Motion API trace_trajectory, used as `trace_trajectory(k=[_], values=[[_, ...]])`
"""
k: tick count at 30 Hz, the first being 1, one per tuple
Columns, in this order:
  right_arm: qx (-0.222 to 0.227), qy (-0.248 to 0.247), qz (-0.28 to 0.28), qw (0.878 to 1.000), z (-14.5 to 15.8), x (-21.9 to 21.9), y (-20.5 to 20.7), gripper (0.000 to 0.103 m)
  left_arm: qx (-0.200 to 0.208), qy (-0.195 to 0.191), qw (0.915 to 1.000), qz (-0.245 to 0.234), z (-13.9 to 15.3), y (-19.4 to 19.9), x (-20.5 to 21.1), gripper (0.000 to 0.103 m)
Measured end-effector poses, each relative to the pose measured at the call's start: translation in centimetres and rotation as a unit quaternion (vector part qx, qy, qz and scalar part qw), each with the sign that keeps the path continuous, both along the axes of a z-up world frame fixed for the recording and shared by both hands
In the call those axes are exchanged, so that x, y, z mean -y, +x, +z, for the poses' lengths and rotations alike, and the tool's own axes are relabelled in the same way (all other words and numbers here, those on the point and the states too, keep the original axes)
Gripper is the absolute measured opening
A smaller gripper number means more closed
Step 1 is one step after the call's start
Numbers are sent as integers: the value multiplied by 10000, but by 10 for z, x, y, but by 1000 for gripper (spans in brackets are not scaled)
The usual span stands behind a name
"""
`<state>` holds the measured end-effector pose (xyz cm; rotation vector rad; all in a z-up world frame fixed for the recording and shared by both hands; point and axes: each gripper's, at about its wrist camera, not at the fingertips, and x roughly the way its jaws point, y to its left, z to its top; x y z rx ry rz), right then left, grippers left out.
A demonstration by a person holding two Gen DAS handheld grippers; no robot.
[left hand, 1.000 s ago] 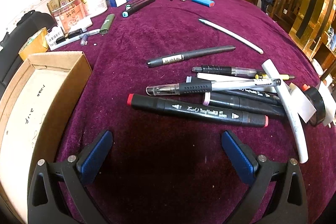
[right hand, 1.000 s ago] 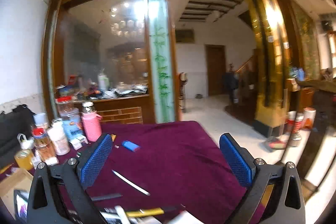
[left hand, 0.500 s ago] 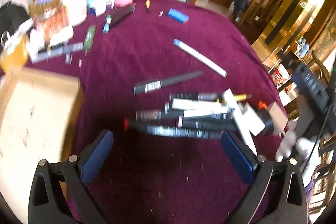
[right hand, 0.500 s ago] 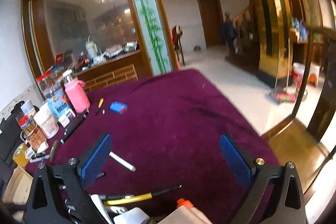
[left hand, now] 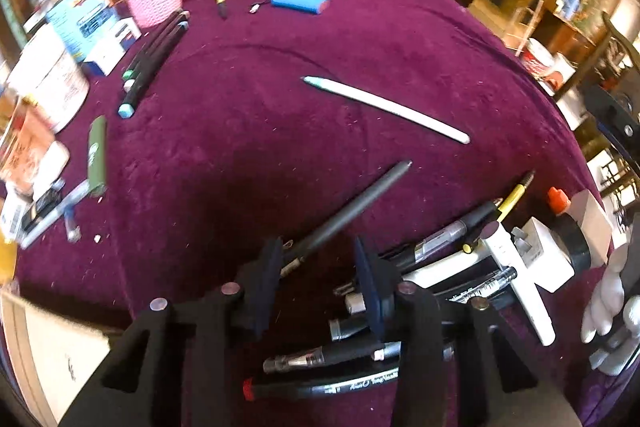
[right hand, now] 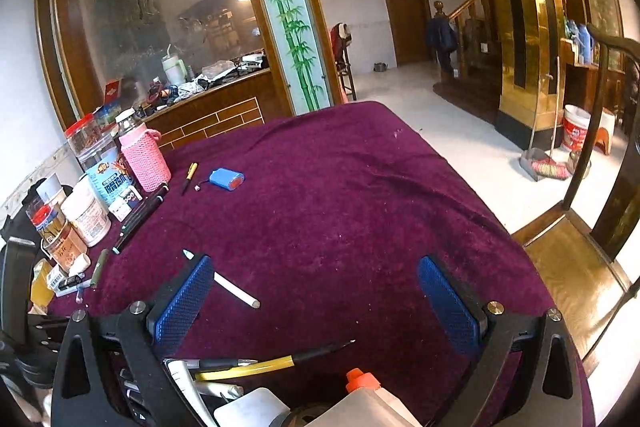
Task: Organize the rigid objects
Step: 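Carry the black pen toward the tray with the left tool while the right tool grasps a white pen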
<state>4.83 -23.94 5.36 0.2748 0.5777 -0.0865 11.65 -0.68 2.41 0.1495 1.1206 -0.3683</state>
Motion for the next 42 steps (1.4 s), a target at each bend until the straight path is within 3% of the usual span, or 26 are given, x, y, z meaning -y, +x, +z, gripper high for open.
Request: trace_trajectory(k=[2, 8, 9, 14, 17, 23, 28, 33, 37, 42], values=[[-34, 22, 18, 10000, -1, 0, 1, 102, 24, -27, 10000, -65, -3, 3, 0, 36], [-158, -29, 88, 9998, -5, -6, 5, 102, 194, 447, 9983, -313, -10, 15, 12, 35], [-172, -24, 90, 9998, -6, -6, 6, 102, 218, 472, 9981, -332, -10, 14, 14, 29], [-211, -52, 98, 9997, -8, -8, 8, 102, 529, 892, 9933, -506, -10, 3, 34, 14], [-219, -113, 86, 9997, -9, -9, 8, 102, 390, 460, 9981, -130, -2, 5, 21, 10], [-159, -17, 240, 9996, -9, -9, 8, 102, 816, -560, 9949, 210, 56, -46, -29, 10], [-123, -179, 332, 9992, -13, -15, 7, 102, 1408, -1466, 9771, 629, 107, -135, -88, 10], [-360, -257, 332, 9985, -27, -22, 10, 102, 1454, -2282, 9541, 1285, 107, -201, -158, 11], [-454, -659, 366, 9961, -26, -42, 7, 102, 1438, -2347, 9482, 1587, 101, -221, -191, 11], [-290, -1036, 875, 9903, 7, -79, -18, 102, 1537, -2295, 9470, 1639, 93, -232, -209, 11]])
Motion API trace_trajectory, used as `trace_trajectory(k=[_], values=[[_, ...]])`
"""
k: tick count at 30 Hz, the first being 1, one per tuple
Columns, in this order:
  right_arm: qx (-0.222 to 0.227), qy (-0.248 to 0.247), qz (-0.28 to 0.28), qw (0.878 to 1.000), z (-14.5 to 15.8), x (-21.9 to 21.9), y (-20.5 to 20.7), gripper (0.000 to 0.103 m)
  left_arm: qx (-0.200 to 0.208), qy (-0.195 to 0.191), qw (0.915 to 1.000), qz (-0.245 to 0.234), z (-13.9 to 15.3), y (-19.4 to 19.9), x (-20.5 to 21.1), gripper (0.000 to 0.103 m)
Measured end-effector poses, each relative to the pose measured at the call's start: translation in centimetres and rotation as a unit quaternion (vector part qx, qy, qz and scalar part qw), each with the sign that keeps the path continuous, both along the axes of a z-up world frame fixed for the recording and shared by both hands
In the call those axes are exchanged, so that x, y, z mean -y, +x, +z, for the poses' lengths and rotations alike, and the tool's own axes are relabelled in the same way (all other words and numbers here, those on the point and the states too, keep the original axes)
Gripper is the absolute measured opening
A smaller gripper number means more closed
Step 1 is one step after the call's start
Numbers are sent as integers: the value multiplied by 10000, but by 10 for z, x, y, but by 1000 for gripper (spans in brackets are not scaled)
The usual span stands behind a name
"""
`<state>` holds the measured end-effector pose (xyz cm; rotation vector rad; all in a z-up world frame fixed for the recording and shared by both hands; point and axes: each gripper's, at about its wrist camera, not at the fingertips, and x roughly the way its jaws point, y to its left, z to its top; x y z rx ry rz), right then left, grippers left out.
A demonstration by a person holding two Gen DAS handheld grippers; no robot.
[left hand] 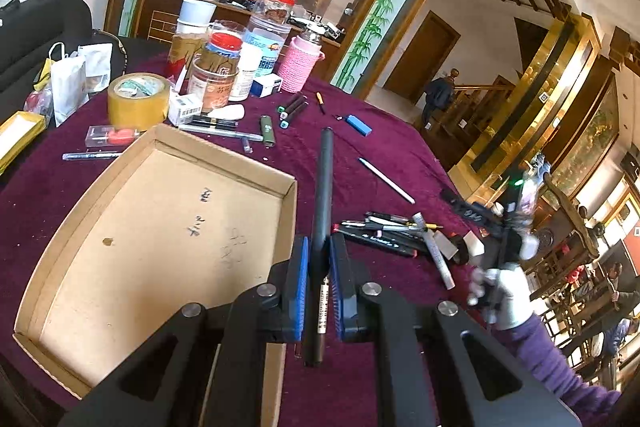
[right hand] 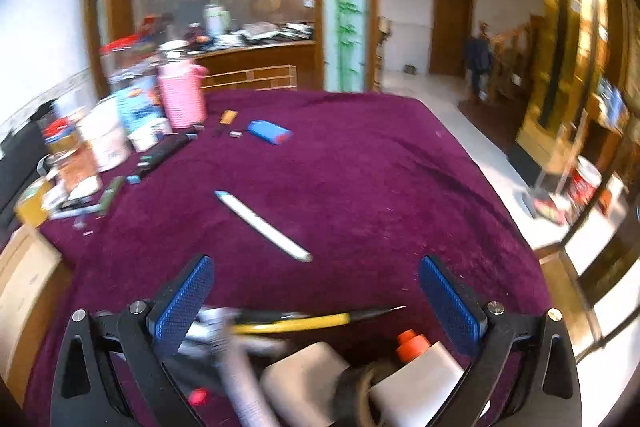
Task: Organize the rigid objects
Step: 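Carry the black pen toward the tray with the left tool while the right tool grasps a white pen, then lower both pens into the cardboard tray and open both tools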
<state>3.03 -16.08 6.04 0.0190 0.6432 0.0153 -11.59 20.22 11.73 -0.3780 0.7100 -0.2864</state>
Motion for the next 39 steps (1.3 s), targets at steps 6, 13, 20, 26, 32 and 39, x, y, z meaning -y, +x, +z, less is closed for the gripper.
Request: trace_trajectory(k=[6, 13, 20, 26, 32, 39], values=[[-596, -211, 859, 9943, 26, -36, 26, 102, 0, -275, 9996, -98, -18, 0, -11, 11], [-1685, -622, 1178, 9767, -11, -62, 106, 87, -246, -503, 9979, -327, -35, 16, -20, 11], [-2198, -811, 1516, 9603, -54, -76, 152, 85, -458, -562, 9964, -444, -47, 30, -22, 11], [-2483, -286, 1662, 9539, -67, -55, 162, 58, -628, -591, 9949, -515, -56, 40, -18, 11], [-2489, -49, 1403, 9583, -60, -35, 158, 8, -701, -576, 9946, -507, -58, 41, -11, 11], [-2116, 580, 1480, 9643, -24, -28, 112, 8, -636, -480, 9961, -379, -48, 35, -12, 11]])
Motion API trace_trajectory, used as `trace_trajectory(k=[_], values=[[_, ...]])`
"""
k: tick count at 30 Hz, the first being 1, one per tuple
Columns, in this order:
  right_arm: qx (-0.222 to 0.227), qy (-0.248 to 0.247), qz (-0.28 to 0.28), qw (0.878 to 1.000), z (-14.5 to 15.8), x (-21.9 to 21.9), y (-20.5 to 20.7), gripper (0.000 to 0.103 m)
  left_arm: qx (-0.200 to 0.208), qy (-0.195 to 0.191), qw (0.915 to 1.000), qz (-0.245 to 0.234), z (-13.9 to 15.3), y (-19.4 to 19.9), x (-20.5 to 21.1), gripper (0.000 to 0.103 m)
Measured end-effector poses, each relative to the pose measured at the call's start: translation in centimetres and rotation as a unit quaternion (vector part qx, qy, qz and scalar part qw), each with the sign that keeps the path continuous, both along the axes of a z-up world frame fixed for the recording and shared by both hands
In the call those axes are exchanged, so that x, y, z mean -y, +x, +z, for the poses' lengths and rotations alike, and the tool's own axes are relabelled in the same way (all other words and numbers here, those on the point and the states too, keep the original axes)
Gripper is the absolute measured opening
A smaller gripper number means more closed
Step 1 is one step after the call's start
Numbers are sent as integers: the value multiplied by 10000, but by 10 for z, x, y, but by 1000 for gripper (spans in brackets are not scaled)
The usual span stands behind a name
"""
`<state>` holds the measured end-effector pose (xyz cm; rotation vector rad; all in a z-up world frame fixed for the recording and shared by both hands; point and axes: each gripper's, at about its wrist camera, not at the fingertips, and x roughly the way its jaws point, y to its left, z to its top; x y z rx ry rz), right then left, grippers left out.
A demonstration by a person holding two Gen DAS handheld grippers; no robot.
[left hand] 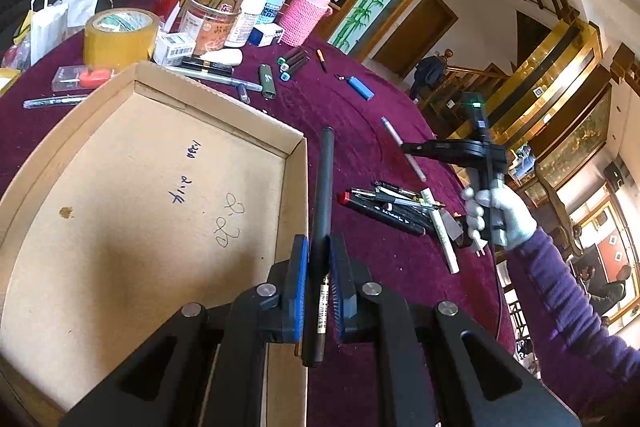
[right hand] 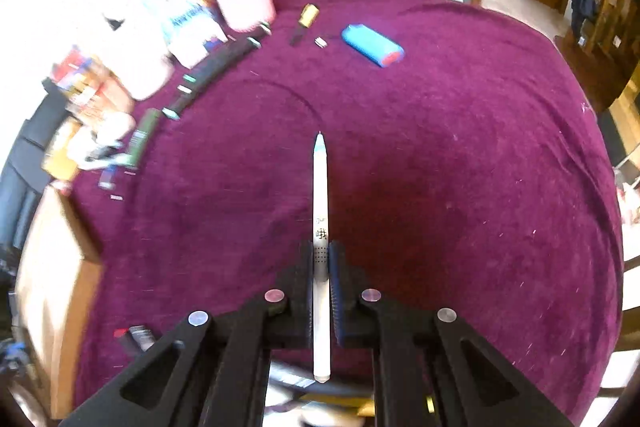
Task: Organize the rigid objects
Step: 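Lower both pens into the cardboard tray and open both tools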
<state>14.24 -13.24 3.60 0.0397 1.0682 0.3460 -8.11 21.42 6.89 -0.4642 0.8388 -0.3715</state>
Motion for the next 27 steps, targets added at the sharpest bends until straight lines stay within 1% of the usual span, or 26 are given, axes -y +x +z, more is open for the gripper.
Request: trace_trajectory(k=[1, 2, 4, 6, 7, 10, 14, 16, 17, 20, 23, 25, 26, 27], values=[[39, 169, 22, 9998, 6, -6, -4, 8, -4, 13, 10000, 19, 1, -1, -1, 11], [88, 420, 53, 9991, 16, -10, -17, 8, -27, 74, 10000, 59, 3, 0, -1, 11], [134, 760, 132, 9969, 27, -20, -36, 9, -52, 255, 9996, 124, 4, 5, -1, 11], [172, 1151, 262, 9929, 37, -38, -62, 9, -142, 476, 9986, 185, 2, 16, 0, 11], [155, 1364, 341, 9900, 40, -50, -75, 9, -192, 499, 9984, 194, 0, 20, 0, 10], [16, 1976, 576, 9786, 39, -95, -106, 9, -476, 408, 9979, 182, -12, 41, -3, 10], [-225, 2366, 664, 9691, 24, -145, -131, 9, -619, 433, 9966, 322, -21, 58, -7, 10], [-331, 2452, 636, 9668, 14, -168, -133, 10, -641, 379, 9964, 398, -25, 66, -12, 10], [-396, 2510, 597, 9653, 9, -177, -135, 10, -683, 276, 9964, 415, -30, 70, -16, 10], [-510, 2452, 338, 9675, -2, -194, -133, 10, -813, 85, 9956, 458, -39, 74, -22, 10], [-541, 2232, 178, 9731, -8, -198, -133, 10, -894, -80, 9947, 498, -45, 75, -27, 10], [-545, 2078, 124, 9766, -11, -201, -134, 10, -879, -107, 9947, 518, -45, 75, -29, 10], [-541, 2016, 118, 9779, -13, -201, -130, 10, -880, -121, 9948, 502, -45, 75, -28, 12], [-505, 1874, 90, 9810, -14, -204, -131, 10, -878, -145, 9949, 483, -45, 74, -28, 15]])
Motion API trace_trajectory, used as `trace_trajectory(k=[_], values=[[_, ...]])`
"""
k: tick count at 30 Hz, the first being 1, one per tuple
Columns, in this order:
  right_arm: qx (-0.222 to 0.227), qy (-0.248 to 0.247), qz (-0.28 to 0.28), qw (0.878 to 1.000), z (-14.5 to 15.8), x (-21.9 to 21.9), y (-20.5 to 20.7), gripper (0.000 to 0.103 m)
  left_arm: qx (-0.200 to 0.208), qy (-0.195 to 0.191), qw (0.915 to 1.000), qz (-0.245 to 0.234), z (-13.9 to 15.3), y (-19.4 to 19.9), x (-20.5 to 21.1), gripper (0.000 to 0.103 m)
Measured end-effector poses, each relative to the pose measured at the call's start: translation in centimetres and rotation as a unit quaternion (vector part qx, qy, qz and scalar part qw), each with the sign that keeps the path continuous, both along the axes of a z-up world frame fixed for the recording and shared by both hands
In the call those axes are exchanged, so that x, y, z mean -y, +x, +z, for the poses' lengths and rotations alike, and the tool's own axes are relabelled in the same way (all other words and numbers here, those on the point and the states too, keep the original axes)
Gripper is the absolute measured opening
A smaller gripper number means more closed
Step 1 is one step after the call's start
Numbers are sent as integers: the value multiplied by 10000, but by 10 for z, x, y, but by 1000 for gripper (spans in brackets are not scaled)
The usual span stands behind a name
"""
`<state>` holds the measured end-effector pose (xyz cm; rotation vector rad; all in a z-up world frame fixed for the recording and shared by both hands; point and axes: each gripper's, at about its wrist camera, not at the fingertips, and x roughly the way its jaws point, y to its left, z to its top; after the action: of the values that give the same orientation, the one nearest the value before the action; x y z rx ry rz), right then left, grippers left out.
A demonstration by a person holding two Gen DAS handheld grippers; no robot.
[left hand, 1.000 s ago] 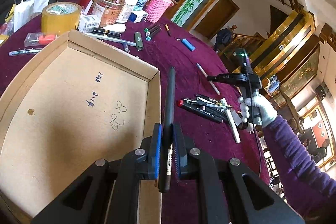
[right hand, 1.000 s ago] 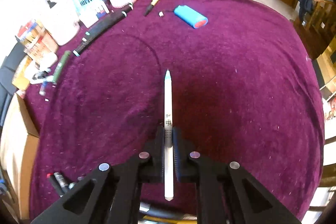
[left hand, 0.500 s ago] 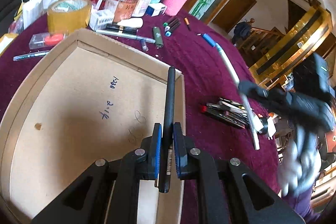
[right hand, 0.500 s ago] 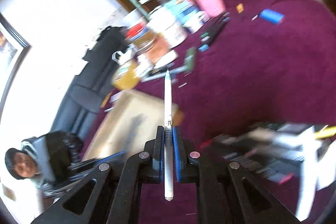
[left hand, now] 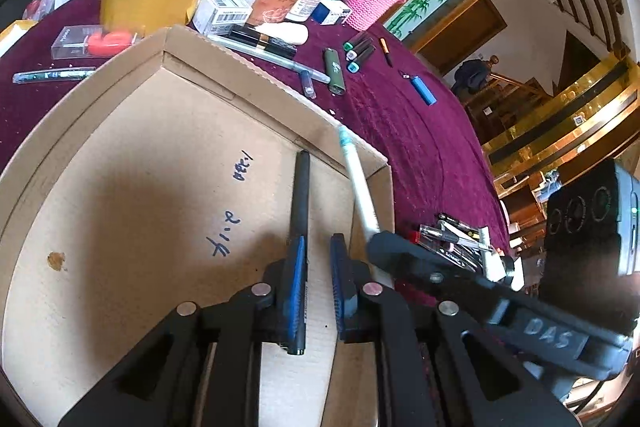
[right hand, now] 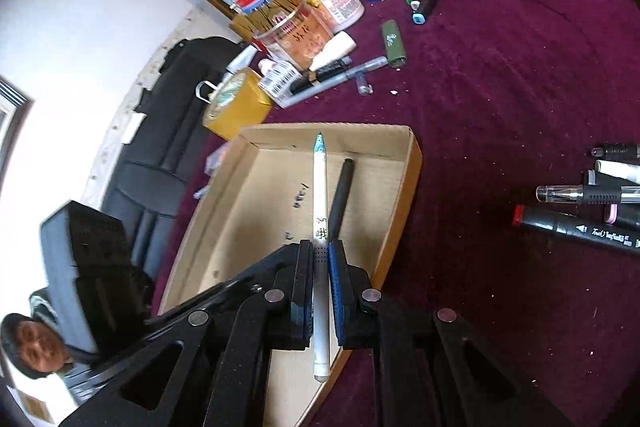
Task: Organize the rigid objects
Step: 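Lower both pens into the cardboard tray and open both tools, then move the left tool to the pile and grasp the red-capped black marker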
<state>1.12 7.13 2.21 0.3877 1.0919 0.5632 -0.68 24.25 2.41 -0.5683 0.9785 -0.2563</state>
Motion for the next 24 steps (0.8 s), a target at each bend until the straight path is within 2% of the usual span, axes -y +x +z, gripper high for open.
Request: trace_trajectory(k=[3, 5, 6, 7, 8, 9, 10, 13, 15, 16, 17, 19, 20, 22, 23, 24], values=[[127, -287, -86, 9995, -1, -4, 1, 12, 11, -26, 10000, 66, 1, -2, -2, 24], [239, -403, -163, 9988, 1, -3, 0, 20, -33, -149, 9997, 180, -1, -2, -8, 30], [277, -405, -193, 9986, 2, -2, 1, 28, -65, -211, 9995, 225, -3, -2, -11, 38], [309, -341, -178, 9988, 4, -1, 1, 37, -115, -284, 9991, 284, -6, -2, -13, 43], [403, -301, -162, 9986, 8, 1, -1, 43, -165, -340, 9987, 344, -8, -2, -16, 47], [487, -340, -180, 9981, 12, 3, -3, 51, -221, -373, 9982, 408, -10, -2, -18, 47], [654, -385, -190, 9969, 18, 5, -6, 54, -222, -424, 9979, 440, -11, -3, -19, 47], [1227, -499, -190, 9910, 42, 15, -20, 54, -207, -329, 9980, 504, -9, -6, -15, 48], [1789, -652, -255, 9814, 64, 28, -36, 54, -177, -198, 9983, 511, -8, -9, -11, 48], [2077, -763, -323, 9747, 74, 34, -44, 59, -161, -173, 9983, 526, -7, -12, -9, 49], [2485, -927, -474, 9630, 85, 43, -58, 65, -156, -193, 9982, 547, -7, -14, -9, 50], [3250, -1215, -907, 9335, 103, 64, -84, 103, -118, -220, 9979, 593, -6, -17, -8, 50], [3710, -1311, -1280, 9104, 108, 81, -101, 103, -45, -222, 9979, 601, -4, -19, -9, 52], [4135, -1329, -1666, 8852, 108, 106, -116, 103, 189, -286, 9975, 623, 4, -25, -11, 52], [4076, -1418, -1749, 8850, 106, 121, -114, 103, 331, -279, 9967, 684, 10, -31, -12, 52], [3782, -1514, -1666, 8979, 103, 133, -106, 103, 526, -249, 9956, 730, 20, -38, -11, 53]])
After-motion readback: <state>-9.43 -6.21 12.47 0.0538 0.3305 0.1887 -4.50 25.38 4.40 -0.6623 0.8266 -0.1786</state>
